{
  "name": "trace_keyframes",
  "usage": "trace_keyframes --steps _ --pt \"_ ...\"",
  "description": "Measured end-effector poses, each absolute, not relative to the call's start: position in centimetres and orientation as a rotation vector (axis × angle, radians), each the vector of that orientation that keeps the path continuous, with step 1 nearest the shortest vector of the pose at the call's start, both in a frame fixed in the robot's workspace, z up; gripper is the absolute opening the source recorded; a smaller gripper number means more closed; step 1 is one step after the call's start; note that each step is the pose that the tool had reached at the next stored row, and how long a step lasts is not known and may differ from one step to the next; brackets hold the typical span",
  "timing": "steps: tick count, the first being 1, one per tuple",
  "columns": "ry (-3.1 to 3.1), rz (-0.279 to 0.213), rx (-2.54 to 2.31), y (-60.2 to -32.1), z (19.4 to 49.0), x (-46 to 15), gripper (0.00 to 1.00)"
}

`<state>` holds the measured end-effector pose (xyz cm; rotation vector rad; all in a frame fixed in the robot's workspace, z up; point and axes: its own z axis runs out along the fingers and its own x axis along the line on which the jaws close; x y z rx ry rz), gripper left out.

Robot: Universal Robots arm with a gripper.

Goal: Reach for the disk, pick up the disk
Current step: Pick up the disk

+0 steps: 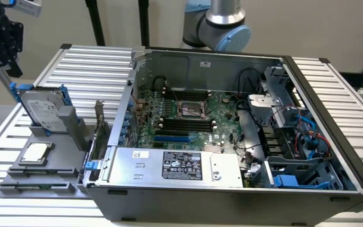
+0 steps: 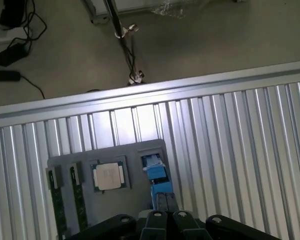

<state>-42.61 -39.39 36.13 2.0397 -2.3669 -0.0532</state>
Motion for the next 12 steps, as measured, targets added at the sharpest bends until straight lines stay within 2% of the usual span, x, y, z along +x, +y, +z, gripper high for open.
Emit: trace_keyframes --steps 12 --pt "-2.195 -0.052 2.219 -39.39 35.91 -42.17 0.11"
